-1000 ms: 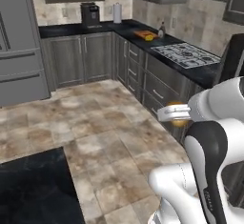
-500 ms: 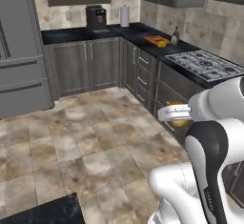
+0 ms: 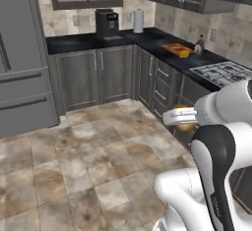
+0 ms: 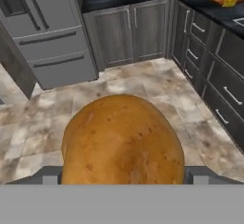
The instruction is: Retrieve the reheated potato from the microwave, then place the potato, cheese, and condiment on the cutting board.
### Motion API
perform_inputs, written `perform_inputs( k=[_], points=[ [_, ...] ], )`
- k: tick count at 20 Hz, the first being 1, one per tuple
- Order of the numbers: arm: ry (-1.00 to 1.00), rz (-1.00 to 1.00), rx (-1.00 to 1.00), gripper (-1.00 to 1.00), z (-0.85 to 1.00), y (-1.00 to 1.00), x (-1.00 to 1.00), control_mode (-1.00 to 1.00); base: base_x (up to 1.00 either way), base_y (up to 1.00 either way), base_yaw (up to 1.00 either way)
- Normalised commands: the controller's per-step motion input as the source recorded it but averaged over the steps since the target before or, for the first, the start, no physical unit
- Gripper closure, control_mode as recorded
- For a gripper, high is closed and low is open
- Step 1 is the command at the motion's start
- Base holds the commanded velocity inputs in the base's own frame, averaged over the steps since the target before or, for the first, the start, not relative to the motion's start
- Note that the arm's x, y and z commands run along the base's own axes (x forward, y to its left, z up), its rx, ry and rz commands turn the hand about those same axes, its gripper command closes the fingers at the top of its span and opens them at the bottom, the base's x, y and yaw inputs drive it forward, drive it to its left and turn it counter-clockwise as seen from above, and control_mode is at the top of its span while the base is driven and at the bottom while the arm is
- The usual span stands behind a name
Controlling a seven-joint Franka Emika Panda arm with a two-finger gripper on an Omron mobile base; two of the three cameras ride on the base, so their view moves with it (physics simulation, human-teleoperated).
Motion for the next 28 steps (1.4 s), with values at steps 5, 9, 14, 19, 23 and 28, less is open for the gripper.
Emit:
perform_inputs(
  k=[5,9,14,19,23,28],
  points=[
    [0.00,0.00,0.00,1.00,0.00,0.00,0.00,1.00,0.93,0.00,0.00],
    [0.00,0.00,0.00,1.00,0.00,0.00,0.00,1.00,0.93,0.00,0.00],
    [0.00,0.00,0.00,1.00,0.00,0.00,0.00,1.00,0.90,0.00,0.00],
    [0.00,0.00,0.00,1.00,0.00,0.00,0.00,1.00,0.88,0.00,0.00],
    [0.00,0.00,0.00,1.00,0.00,0.00,0.00,1.00,0.86,0.00,0.00],
    [0.00,0.00,0.00,1.00,0.00,0.00,0.00,1.00,0.66,0.00,-0.24]
  ],
)
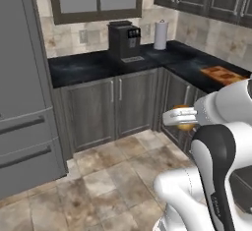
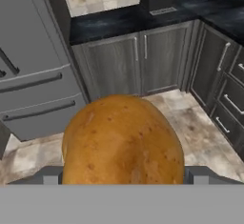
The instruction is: Retrieve the reheated potato from the microwave, then place the potato, cheese, and condiment on the cutting board.
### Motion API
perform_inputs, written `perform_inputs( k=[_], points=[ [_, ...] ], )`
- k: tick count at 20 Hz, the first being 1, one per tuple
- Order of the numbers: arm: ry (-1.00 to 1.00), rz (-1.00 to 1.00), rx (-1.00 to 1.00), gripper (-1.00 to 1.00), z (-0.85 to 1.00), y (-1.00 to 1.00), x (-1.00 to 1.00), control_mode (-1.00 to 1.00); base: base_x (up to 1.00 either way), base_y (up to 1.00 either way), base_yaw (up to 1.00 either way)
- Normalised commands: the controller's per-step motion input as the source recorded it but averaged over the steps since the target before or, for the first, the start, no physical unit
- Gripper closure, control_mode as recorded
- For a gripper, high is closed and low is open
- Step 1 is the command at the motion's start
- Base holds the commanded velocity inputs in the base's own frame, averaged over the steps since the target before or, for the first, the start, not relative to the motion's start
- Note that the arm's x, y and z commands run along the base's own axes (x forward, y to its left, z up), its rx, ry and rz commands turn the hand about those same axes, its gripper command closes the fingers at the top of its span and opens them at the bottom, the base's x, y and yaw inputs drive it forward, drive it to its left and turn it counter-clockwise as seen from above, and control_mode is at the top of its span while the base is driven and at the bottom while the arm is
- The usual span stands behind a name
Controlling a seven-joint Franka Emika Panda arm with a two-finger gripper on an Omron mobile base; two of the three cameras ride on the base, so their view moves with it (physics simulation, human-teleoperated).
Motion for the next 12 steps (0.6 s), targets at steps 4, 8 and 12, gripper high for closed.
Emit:
perform_inputs(
  k=[4,8,12],
  points=[
    [0.00,0.00,0.00,1.00,0.00,0.00,0.00,1.00,0.57,0.00,-0.36],
    [0.00,0.00,0.00,1.00,0.00,0.00,0.00,1.00,0.51,0.00,-0.45],
    [0.00,0.00,0.00,1.00,0.00,0.00,0.00,1.00,0.42,0.06,-0.57]
  ],
)
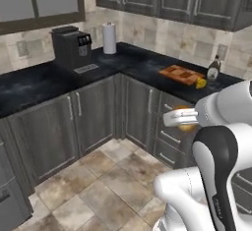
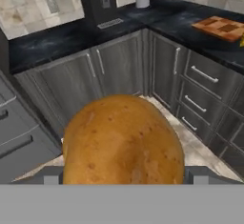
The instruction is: Retrieve the reheated potato from the microwave, then place the potato, cheese, and condiment on the cutting board.
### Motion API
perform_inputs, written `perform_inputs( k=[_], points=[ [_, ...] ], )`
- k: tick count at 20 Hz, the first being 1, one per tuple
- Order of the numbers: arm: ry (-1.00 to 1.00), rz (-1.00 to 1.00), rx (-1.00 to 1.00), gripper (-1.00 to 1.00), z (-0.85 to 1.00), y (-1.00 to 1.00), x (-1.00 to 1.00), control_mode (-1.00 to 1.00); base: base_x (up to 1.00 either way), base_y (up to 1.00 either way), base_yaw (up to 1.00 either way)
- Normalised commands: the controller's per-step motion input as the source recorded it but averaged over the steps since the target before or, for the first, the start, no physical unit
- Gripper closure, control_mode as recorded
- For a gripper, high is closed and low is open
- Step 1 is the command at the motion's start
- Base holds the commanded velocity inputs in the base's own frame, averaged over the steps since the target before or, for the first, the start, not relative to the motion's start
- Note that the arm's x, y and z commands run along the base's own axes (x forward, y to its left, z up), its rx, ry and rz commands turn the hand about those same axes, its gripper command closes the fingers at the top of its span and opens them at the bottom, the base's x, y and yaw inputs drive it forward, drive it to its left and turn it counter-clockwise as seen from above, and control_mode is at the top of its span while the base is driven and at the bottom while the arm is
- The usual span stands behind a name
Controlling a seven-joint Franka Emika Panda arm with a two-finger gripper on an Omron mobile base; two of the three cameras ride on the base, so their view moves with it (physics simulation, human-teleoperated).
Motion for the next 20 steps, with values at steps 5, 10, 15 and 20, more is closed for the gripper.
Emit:
perform_inputs(
  k=[5,10,15,20],
  points=[
    [0.00,0.00,0.00,1.00,0.00,0.00,0.00,1.00,0.40,0.14,-0.61],
    [0.00,0.00,0.00,1.00,0.00,0.00,0.00,1.00,0.54,0.26,-0.50],
    [0.00,0.00,0.00,1.00,0.00,0.00,0.00,1.00,0.62,0.32,-0.47],
    [0.00,0.00,0.00,1.00,0.00,0.00,0.00,1.00,0.63,0.36,-0.48]
  ],
)
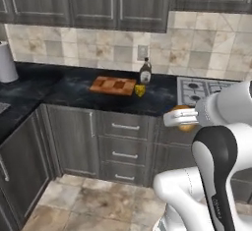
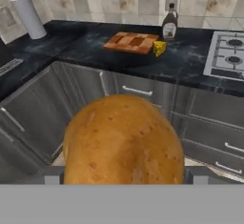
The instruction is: Retrieve the reheated potato from the microwave, then place the potato, cheese, and condiment on the cutting board.
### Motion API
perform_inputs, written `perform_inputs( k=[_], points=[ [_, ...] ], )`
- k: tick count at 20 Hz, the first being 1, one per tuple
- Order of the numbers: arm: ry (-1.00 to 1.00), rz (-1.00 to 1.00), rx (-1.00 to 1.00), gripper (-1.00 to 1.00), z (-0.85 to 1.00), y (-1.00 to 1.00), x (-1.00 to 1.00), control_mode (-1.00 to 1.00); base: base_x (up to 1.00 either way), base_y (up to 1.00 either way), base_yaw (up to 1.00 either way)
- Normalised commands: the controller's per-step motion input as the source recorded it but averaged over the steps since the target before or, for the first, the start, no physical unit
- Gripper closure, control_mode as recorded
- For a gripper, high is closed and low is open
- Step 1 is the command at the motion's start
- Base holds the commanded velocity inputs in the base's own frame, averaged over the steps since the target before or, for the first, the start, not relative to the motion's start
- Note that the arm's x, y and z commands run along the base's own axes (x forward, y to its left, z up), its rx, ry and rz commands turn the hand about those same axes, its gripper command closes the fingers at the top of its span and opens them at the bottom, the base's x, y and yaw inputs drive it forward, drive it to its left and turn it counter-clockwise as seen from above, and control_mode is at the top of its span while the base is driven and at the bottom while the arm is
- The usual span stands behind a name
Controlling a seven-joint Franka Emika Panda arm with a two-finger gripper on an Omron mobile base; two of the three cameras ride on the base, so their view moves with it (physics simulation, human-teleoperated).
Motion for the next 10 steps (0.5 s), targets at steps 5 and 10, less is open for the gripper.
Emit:
perform_inputs(
  k=[5,10],
  points=[
    [0.00,0.00,0.00,1.00,0.00,0.00,0.00,1.00,0.64,0.37,-0.46],
    [0.00,0.00,0.00,1.00,0.00,0.00,0.00,1.00,0.68,0.42,-0.36]
  ],
)
